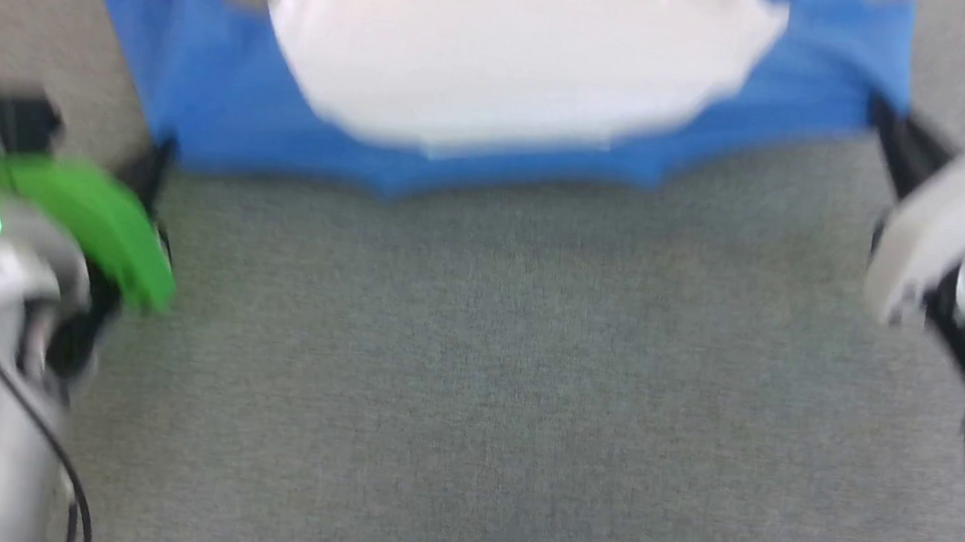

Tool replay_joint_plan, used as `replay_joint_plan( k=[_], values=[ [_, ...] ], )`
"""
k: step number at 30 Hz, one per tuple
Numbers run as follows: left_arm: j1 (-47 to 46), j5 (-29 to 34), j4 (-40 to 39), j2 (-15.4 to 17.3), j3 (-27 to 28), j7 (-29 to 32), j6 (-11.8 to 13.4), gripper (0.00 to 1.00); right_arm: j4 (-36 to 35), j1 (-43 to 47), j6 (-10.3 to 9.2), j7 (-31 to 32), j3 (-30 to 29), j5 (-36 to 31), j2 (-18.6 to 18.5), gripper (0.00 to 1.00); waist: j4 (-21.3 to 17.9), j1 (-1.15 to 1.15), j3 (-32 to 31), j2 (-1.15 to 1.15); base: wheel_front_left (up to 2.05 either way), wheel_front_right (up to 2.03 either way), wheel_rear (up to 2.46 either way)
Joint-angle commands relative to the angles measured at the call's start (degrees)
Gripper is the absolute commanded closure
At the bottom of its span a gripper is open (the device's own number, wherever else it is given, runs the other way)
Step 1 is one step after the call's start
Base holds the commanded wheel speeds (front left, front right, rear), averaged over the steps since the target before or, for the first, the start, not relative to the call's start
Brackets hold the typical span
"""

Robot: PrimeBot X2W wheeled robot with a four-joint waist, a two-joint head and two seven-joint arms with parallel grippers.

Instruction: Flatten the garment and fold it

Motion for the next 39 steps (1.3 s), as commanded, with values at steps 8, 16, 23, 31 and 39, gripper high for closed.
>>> replay_joint_plan(
  k=[8, 16, 23, 31, 39],
  values=[
    [20.69, -3.2, -14.34, -0.9, 1.86, 3.42, 4.94, 1.0, -14.68, 20.6, -0.65, 3.62, -8.45, -1.64, 2.92, 1.0, 1.68, 0.01, -11.06, 0.0, 0.0, 0.0, 0.0],
    [32.87, -2.94, -24.22, -2.06, 1.13, 5.8, 8.9, 1.0, -24.73, 36.27, -0.65, 8.45, -15.38, -3.82, 10.48, 1.0, 2.45, 0.01, -12.76, 0.0, 0.0, 0.0, 0.0],
    [40.93, -3.13, -27.58, -4.0, 0.58, 6.57, 12.01, 1.0, -24.35, 44.8, -0.65, 11.2, -19.33, -1.98, 12.4, 1.0, 2.76, 0.01, -14.36, 0.0, 0.0, 0.0, 0.0],
    [43.53, -2.22, -25.29, -4.69, -1.64, 5.89, 11.67, 1.0, -17.53, 48.92, -0.65, 10.02, -20.07, 1.94, 12.45, 1.0, 3.41, 0.01, -14.9, 0.0, 0.0, 0.0, 0.0],
    [40.7, -1.67, -19.46, -6.33, -4.23, 2.03, 8.57, 0.53, -10.48, 47.96, -0.65, 6.16, -16.87, 1.44, 12.46, 0.6, 3.53, 0.01, -14.73, 0.0, 0.0, 0.0, 0.0]
  ],
)
